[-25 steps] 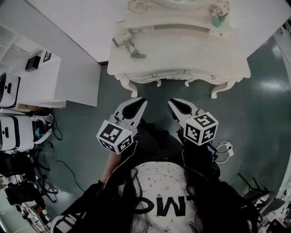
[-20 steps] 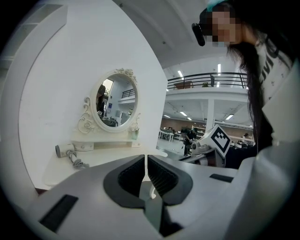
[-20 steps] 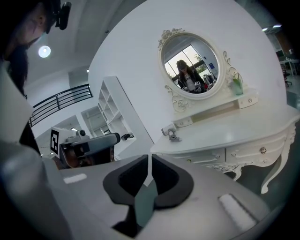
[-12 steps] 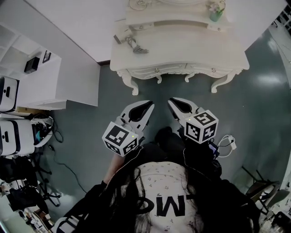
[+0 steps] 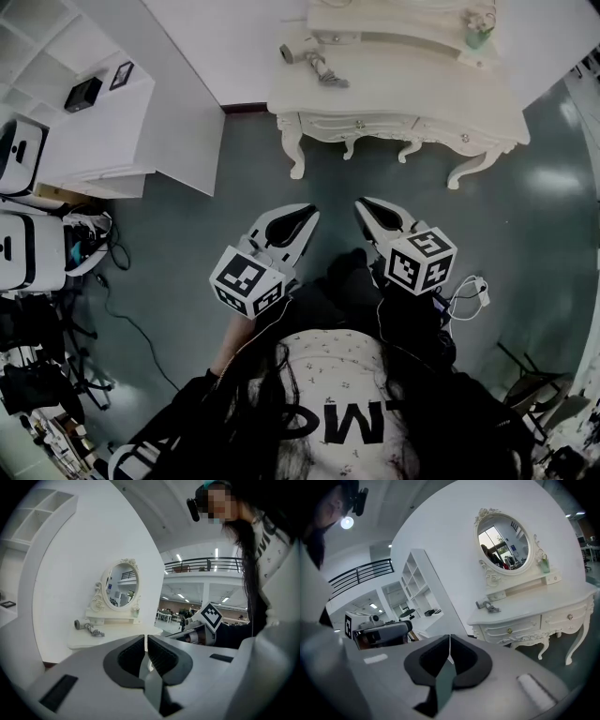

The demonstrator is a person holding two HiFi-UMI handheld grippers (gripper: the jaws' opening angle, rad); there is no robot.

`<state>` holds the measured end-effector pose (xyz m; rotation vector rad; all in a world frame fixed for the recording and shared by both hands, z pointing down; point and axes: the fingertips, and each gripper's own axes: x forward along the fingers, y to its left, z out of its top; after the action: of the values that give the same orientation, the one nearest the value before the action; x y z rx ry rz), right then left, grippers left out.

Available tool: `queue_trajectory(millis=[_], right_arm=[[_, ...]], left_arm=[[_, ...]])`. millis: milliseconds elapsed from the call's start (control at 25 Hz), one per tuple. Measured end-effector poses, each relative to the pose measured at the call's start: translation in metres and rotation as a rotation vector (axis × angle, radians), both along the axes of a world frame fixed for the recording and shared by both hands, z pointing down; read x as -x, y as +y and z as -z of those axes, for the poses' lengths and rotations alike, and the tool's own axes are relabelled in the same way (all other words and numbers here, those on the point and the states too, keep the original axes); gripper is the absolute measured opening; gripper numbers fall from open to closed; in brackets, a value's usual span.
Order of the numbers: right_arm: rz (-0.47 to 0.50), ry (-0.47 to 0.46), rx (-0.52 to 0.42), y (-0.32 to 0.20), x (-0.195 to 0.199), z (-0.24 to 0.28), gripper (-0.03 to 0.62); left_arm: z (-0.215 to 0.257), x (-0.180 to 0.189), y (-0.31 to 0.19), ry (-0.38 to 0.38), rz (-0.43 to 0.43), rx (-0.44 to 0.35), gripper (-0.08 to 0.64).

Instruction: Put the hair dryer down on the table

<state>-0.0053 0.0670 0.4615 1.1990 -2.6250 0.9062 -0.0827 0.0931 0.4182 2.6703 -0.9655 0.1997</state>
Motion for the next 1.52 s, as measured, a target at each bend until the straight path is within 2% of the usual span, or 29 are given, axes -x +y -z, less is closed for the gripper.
queue_trajectory(millis=[280,680,1080,1520], right_arm=[[0.022,-0.001,-0.002,0.04,0.049,0.002,0.017],[0.066,0.021,0.006,0.086,0.081,0.001,0.009],[0.084,0.028,0.016,0.116,0.085,-0.004,0.009],[0.08,0.031,0.013,0.121,0.081,-0.006,0.009]], left_arm=[[0.0,0.045,0.037,0.015,0.01,-0.012,-0.002],[-0.001,0.066,0.072,0.044,0.009,-0.023,-0.002],[-0.007,0.065,0.097,0.045,-0.006,-0.025,-0.002],[-0.009,0.061,0.103,0.042,-0.013,-0.028,-0.002]])
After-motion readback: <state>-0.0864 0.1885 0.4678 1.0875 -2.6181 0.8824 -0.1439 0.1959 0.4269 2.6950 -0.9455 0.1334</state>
